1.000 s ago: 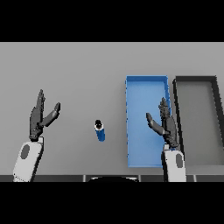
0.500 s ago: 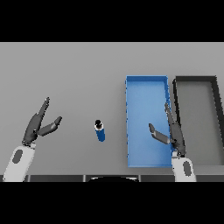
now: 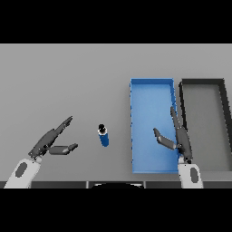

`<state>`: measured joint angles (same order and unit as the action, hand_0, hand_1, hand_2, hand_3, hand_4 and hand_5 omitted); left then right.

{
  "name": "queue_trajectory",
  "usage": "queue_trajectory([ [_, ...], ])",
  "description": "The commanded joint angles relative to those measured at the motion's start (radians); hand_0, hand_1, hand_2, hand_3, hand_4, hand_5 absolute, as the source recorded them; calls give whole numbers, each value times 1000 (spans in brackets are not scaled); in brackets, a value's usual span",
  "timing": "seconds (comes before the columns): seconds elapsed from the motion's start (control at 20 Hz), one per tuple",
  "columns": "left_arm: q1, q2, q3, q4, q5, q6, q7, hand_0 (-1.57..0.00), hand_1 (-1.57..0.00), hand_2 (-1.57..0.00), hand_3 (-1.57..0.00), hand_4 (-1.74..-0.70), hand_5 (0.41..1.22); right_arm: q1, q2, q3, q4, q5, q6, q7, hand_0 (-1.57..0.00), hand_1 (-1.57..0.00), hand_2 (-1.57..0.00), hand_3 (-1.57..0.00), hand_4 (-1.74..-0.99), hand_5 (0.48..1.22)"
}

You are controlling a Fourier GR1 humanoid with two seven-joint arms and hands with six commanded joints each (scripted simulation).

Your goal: Pick up the blue pipe and place it into the blue bin.

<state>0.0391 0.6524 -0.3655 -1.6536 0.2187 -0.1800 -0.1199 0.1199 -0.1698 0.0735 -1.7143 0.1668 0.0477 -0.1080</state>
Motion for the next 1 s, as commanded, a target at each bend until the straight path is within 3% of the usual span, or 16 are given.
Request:
queue_trajectory([
  [0.0,0,-8,-22,-20,-5,-4,28,1,1,1,1,-1113,497,0,-4,0,4,5,1,9,1,1,1,1,-1164,617],
  [0.15,-20,-51,-85,-15,-67,1,73,1,1,1,1,-1137,464,8,-2,-6,8,-13,10,0,1,1,1,1,-1189,619],
  [0.35,-53,-138,-142,30,-104,1,84,1,1,1,1,-1146,451,7,3,-6,11,-9,4,-7,1,1,1,1,-1213,625],
  [0.45,-68,-179,-160,53,-126,10,44,1,1,1,1,-1151,456,16,14,4,-6,-14,9,-4,1,1,1,1,-1217,626],
  [0.55,-95,-232,-176,80,-142,26,49,1,1,1,1,-1155,460,5,14,3,-3,-1,-1,23,1,1,1,1,-1211,622],
  [0.8,-163,-318,-186,202,-176,45,35,1,1,1,1,-1120,456,17,8,0,-13,-4,1,18,1,1,1,1,-1211,634],
  [0.95,-201,-361,-209,258,-236,83,61,1,1,1,1,-1062,425,28,3,-8,-15,-18,10,-5,1,1,1,1,-1222,642],
])
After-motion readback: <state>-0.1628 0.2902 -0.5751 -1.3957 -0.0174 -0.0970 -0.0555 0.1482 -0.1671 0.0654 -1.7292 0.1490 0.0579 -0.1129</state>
